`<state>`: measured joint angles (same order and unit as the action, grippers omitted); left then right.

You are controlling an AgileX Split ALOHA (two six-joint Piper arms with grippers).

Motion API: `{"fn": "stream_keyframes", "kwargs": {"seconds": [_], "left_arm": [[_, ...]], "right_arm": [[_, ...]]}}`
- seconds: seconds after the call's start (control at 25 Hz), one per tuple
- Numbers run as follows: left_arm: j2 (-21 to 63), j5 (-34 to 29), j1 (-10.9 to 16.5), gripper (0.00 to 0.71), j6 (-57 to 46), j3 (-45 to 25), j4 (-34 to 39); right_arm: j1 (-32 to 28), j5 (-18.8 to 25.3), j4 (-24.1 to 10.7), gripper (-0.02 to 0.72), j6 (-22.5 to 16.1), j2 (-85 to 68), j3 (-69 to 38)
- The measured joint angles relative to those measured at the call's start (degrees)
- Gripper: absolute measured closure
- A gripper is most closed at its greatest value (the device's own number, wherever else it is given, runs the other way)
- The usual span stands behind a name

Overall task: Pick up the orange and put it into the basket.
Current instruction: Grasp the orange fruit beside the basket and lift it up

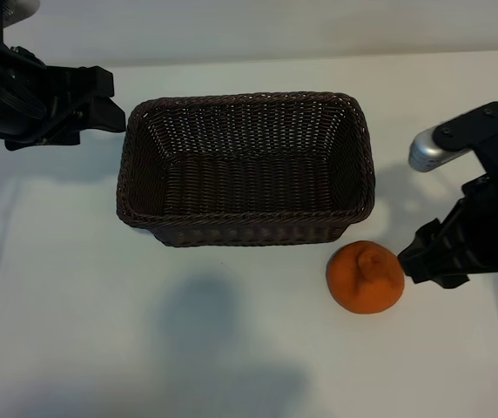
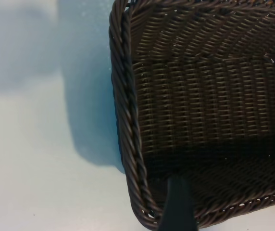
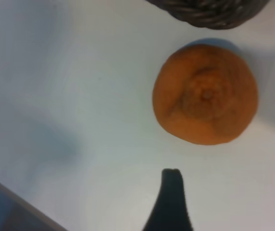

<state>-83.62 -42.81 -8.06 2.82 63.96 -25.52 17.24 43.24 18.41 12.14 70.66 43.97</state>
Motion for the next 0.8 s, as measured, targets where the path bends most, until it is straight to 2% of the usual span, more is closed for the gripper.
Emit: {"fn": "stream_keyframes", "kwargs": {"seconds": [0.2,0.64,0.8], "left_arm": [[0.0,0.05,0.0,0.118,0.0,0.0,0.0],[0.0,0.12,0.0,0.118,1.31,0.0,0.0],[0.0,0.23,0.0,0.118,1.51,0.0,0.0]], "right_arm": [[0.0,-1.58,3.84,0.131,3.47,4.58,0.0],[0.0,-7.78,9.43,0.132,9.11,16.88,0.0],[0.0,-9.81,12.86,0.132,12.72,20.22,0.0]]}}
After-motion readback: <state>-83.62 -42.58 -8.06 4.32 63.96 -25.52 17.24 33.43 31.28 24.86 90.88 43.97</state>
